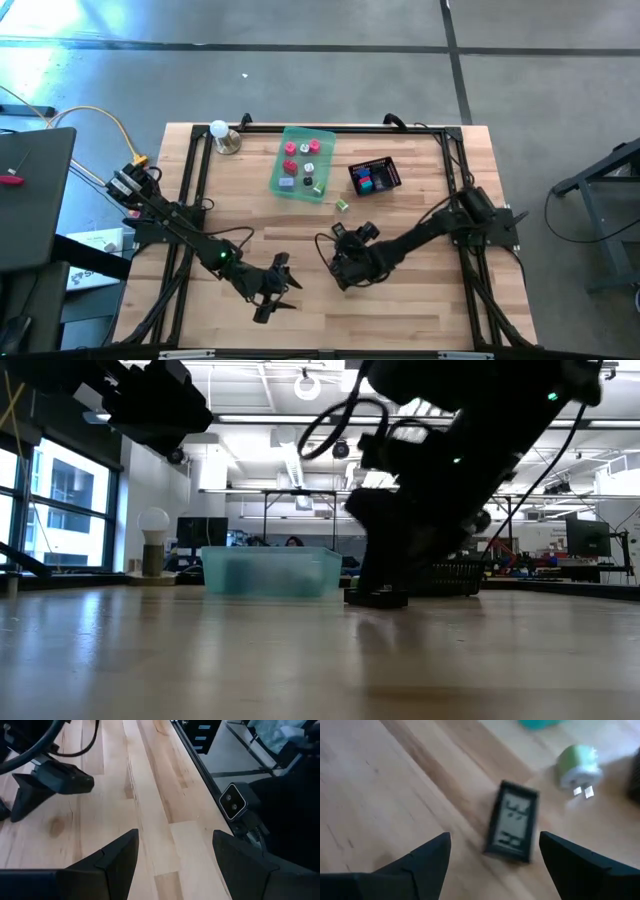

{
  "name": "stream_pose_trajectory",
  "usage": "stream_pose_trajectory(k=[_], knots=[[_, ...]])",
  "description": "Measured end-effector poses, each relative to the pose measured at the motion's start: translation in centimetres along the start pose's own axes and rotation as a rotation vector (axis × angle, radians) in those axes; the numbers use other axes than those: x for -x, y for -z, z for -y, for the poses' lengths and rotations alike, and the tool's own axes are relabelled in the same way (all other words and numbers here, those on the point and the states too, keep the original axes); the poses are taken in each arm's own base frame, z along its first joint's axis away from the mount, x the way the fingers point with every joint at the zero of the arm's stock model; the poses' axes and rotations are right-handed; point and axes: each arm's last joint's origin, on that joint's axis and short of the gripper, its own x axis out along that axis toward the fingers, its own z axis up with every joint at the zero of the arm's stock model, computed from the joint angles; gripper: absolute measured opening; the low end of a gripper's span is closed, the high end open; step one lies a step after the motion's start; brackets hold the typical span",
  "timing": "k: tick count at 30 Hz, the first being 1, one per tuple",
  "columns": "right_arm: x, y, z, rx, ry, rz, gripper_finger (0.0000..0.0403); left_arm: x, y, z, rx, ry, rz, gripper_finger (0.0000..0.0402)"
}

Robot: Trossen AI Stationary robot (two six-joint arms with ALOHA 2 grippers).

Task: Pick & Place Office items
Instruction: Put the black digital clock into the black bin

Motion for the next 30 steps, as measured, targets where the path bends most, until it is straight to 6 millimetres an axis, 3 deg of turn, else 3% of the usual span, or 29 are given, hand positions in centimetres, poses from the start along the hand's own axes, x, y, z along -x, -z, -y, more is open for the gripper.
stream_pose_trajectory(k=[10, 23, 30], knots=[[-1.7, -0.5, 0.6, 0.001, 0.04, -0.018, 0.0293, 0.0, 0.0, 0.1, 0.047, 0.003, 0.002, 0.0245], [-3.2, -1.8, 1.5, -0.032, -0.048, -0.188, 0.0291, 0.0, 0.0, 0.1, 0.048, 0.004, 0.004, 0.0245], [-3.3, -1.8, 1.5, -0.015, -0.074, -0.221, 0.0223, 0.0, 0.0, 0.1, 0.047, 0.004, 0.004, 0.0245]])
